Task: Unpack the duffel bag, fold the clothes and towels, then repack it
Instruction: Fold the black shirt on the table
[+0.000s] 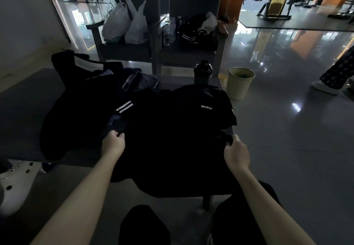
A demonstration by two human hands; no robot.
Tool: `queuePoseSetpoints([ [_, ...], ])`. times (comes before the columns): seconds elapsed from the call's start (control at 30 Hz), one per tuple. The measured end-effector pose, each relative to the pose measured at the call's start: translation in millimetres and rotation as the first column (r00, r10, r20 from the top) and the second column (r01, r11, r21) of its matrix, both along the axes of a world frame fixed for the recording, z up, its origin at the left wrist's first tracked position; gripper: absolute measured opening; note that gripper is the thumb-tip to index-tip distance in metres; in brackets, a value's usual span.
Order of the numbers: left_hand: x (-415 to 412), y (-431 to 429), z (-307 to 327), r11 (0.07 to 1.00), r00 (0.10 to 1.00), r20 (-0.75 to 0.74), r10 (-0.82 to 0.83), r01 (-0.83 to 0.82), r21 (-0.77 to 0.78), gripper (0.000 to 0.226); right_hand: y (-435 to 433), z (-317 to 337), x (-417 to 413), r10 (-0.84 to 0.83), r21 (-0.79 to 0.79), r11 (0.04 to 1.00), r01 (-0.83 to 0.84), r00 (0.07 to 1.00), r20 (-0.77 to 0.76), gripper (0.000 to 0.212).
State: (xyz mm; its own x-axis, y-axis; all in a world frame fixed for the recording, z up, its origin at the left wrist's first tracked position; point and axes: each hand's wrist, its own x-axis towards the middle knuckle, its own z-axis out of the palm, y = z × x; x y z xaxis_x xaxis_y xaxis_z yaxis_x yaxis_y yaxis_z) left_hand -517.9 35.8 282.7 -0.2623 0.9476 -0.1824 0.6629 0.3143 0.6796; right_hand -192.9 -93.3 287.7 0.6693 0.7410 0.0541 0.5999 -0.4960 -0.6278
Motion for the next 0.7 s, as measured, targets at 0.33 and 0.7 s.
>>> queuePoseSetpoints([
  [0.33,23.7,70.2,18.9,0.999,0.956,0.29,0.033,-0.043,0.028,0.045,81.4,16.8,32.0,0.143,0.178,0.978,-0.105,0.966,-0.215,0.039],
  [0.7,-7.7,29.2,-31.3,0.96,0.936,-0.325,-0.137,0.044,-0.276,0.043,26.8,-27.9,11.6,0.094,-0.397,0.915,-0.073,0.995,0.034,0.053],
])
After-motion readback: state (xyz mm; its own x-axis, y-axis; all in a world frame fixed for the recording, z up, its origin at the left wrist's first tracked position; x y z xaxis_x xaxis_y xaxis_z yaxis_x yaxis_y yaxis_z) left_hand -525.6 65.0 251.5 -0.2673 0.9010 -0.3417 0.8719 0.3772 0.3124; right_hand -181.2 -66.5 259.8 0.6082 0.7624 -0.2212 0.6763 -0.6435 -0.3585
